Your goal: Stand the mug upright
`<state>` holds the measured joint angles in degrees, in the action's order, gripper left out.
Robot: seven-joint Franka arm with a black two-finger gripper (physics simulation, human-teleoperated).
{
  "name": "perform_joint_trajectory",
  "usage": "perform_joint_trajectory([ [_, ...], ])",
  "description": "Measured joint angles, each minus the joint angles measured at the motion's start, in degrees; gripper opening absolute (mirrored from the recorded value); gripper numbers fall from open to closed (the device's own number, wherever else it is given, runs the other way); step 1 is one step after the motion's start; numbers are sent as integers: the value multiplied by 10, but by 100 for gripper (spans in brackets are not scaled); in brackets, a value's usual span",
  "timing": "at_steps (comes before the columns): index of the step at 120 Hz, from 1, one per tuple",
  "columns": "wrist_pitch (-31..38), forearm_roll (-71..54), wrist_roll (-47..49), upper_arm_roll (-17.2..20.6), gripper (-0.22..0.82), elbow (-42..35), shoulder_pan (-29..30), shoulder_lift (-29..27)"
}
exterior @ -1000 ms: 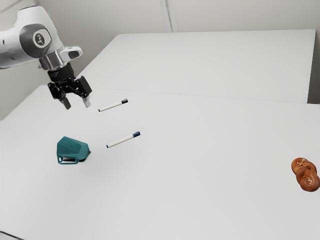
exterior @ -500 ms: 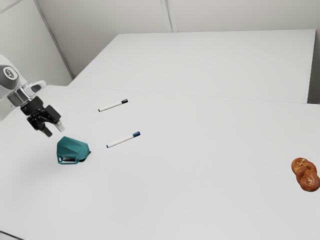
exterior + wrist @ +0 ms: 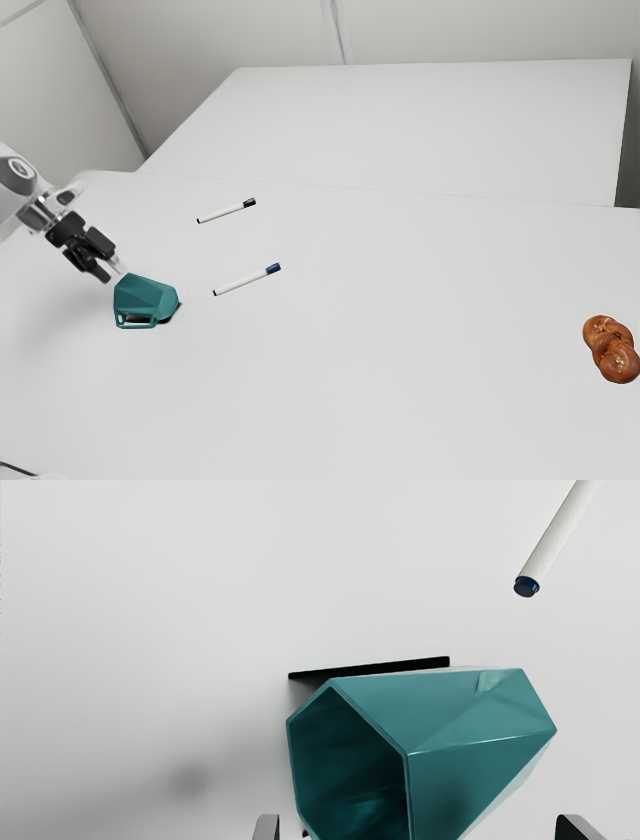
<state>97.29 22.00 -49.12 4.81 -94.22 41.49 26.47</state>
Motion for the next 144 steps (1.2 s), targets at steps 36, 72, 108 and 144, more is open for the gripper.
perform_joint_trajectory([
  [36, -37, 53, -34, 0, 60, 5, 5, 28],
  [72, -68, 72, -52, 5, 34, 4, 14, 39],
  [108, -92, 88, -63, 8, 2, 6, 14, 43],
  [144, -95, 87, -73, 12, -14, 6, 14, 37],
])
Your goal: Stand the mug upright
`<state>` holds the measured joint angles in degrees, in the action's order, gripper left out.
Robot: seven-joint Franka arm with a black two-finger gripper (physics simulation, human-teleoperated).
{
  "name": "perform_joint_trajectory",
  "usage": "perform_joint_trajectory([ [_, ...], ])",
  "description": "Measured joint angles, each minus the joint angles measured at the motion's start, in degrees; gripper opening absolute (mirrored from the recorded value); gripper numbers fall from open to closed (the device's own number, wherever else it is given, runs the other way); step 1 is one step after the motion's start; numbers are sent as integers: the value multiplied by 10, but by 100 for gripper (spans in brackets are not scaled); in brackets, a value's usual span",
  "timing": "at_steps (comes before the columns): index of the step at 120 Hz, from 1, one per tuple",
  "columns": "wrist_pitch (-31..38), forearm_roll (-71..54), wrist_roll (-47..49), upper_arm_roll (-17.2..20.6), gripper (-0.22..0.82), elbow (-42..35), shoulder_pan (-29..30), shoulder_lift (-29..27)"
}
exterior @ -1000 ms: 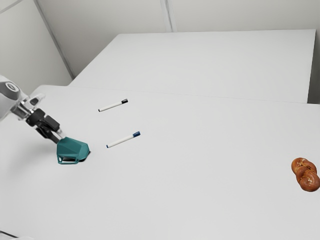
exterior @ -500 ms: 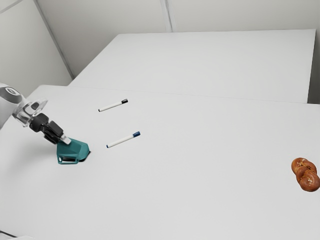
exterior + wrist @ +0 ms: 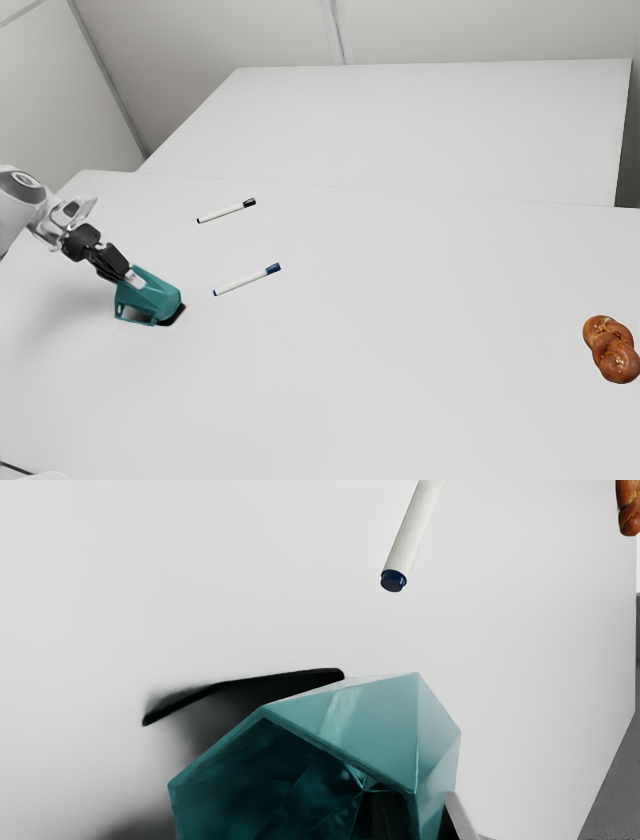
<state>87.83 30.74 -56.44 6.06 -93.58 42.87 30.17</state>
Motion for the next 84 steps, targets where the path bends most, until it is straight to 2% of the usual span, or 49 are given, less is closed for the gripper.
perform_joint_trajectory([
  [21, 10, -8, -2, 1, -17, -3, -11, -27],
  [51, 63, -64, 8, 33, -15, -51, -33, -98],
  [65, 109, -114, 27, 68, -15, -92, -44, -144],
  [84, 160, -178, 68, 119, -15, -128, -44, -169],
])
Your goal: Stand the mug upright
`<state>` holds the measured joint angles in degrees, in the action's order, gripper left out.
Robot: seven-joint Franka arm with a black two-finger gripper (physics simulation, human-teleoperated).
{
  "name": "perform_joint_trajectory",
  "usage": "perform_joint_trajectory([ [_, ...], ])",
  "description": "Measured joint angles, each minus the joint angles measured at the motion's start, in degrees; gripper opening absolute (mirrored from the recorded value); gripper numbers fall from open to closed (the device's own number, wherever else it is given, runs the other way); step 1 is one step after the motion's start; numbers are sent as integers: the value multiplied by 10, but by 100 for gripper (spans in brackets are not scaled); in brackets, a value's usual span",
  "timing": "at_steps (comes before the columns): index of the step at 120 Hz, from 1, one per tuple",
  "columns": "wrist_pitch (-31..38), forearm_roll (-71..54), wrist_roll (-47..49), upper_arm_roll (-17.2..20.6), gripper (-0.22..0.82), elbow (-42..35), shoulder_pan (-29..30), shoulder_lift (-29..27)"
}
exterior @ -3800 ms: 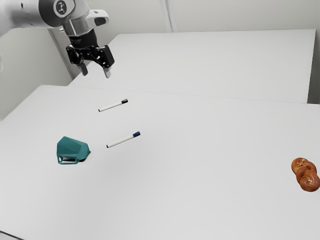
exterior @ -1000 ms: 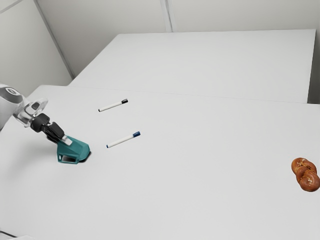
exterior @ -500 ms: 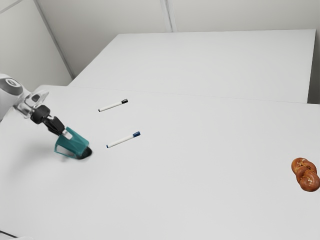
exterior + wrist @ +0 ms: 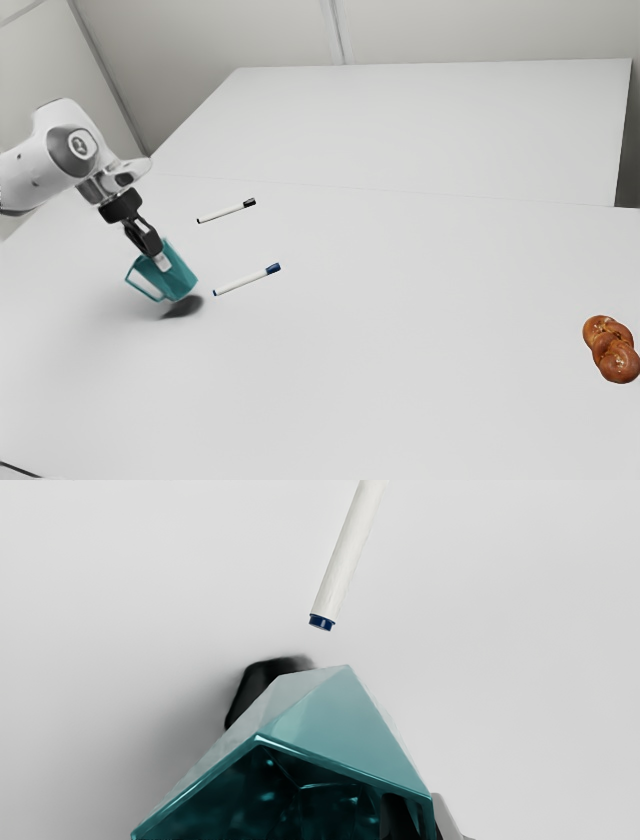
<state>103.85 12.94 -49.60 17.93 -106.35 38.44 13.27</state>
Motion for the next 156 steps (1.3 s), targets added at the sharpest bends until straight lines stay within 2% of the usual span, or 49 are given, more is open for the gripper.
perform_joint_trajectory([
  [43, 90, -76, 106, 98, -15, -75, 0, -57],
  [81, 150, -96, 199, 156, -15, -139, 1, -96],
  [104, 168, -128, 250, 190, -15, -154, -1, -100],
  [156, 209, -165, 332, 201, -16, -186, -9, -77],
])
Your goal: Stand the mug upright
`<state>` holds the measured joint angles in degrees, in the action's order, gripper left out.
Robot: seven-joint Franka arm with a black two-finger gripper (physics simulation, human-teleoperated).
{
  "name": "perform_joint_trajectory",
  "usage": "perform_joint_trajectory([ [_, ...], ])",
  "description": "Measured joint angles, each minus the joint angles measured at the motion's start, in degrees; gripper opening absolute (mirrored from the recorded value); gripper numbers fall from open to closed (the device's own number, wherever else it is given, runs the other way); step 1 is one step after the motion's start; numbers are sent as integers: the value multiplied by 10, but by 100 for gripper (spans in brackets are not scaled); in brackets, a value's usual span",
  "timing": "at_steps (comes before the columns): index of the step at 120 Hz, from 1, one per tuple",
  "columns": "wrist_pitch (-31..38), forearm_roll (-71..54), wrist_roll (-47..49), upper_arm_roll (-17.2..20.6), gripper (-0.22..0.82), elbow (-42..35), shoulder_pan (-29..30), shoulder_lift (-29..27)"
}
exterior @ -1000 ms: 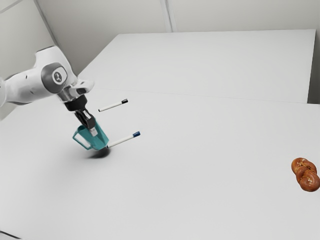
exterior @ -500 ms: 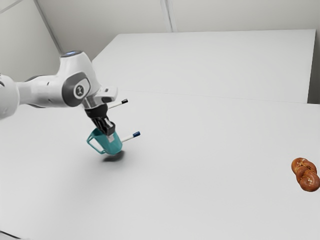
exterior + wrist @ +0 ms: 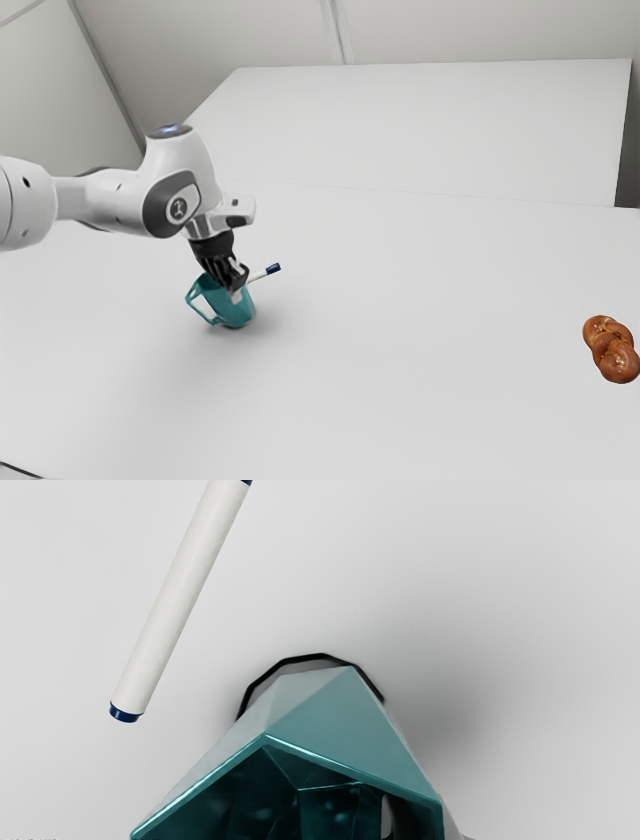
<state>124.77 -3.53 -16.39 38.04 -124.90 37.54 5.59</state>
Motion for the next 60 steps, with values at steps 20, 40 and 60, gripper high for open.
perform_joint_trajectory([
  [20, 13, -2, 20, 0, -5, -4, -4, 0],
  [40, 21, -2, 33, 1, 27, -4, -10, -13],
  [60, 13, -1, 42, 4, 44, 8, -8, -57],
])
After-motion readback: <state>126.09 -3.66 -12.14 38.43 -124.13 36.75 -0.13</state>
